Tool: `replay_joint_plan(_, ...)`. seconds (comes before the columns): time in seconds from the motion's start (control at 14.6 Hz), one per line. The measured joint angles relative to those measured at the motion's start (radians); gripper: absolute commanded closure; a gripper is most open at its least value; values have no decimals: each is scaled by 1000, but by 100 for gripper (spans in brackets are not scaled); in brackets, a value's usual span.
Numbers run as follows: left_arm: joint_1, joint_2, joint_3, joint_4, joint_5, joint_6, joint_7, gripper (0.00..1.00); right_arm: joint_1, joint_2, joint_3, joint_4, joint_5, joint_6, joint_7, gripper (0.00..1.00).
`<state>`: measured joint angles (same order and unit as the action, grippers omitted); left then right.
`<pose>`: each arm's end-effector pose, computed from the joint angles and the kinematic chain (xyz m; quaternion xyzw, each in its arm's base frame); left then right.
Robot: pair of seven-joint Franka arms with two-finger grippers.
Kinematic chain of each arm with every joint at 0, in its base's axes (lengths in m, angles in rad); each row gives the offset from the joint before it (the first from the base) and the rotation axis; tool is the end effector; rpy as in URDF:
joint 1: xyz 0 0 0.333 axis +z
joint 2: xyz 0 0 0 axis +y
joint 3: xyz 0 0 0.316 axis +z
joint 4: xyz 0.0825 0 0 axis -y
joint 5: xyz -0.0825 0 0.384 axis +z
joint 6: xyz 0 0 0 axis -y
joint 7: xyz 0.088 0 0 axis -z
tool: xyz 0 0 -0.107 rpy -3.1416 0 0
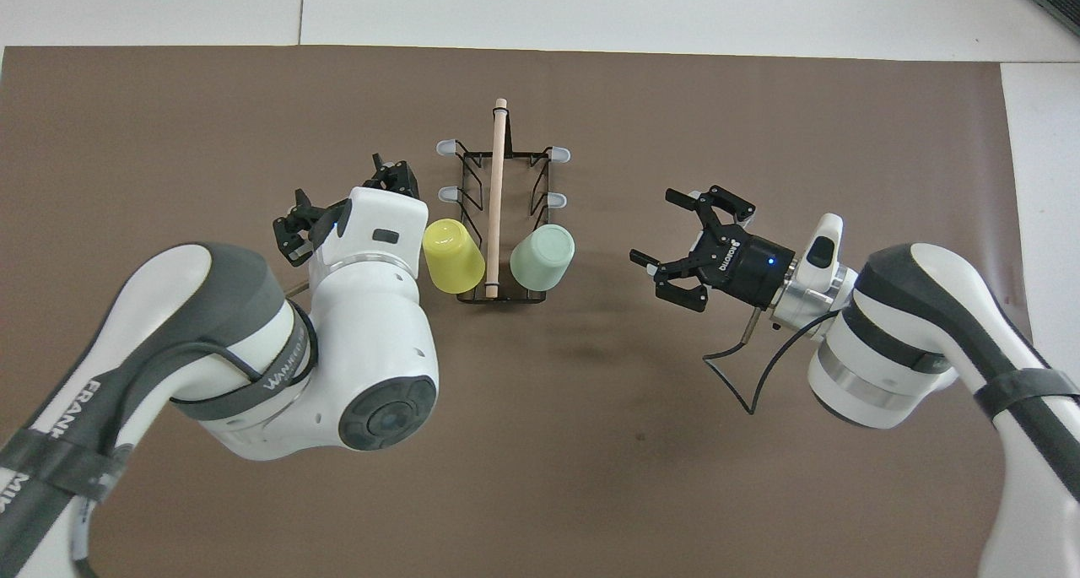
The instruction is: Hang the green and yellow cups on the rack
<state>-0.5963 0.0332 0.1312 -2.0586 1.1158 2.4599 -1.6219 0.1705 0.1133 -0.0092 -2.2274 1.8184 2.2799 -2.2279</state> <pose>0.5244 -0.2647 0.4581 -0.8853 -0.1679 -0.4278 0.0702 0.5420 0.1117 0.3388 -0.7203 -0.3761 -0.4910 0.3141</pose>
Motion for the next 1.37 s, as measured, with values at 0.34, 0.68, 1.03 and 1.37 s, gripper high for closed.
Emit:
replay_joint_plan(0.34, 145, 0, 0, 1, -154, 118, 317, 0, -221, 0, -3, 62, -534, -4, 4, 0)
replay_joint_plan(0.68, 244, 0, 0, 33, -510, 125, 766, 0, -312, 0, -7, 129, -1003, 12, 115, 0)
replay_joint_plan(1.03, 317, -20, 2, 44, -768, 40, 1155, 0, -320, 0, -8, 173, -1439, 104, 421, 0)
replay_joint_plan(1.37, 382, -56, 3, 54, -922, -84, 1387, 0, -246, -1, 3, 203, -1841, 124, 917, 0)
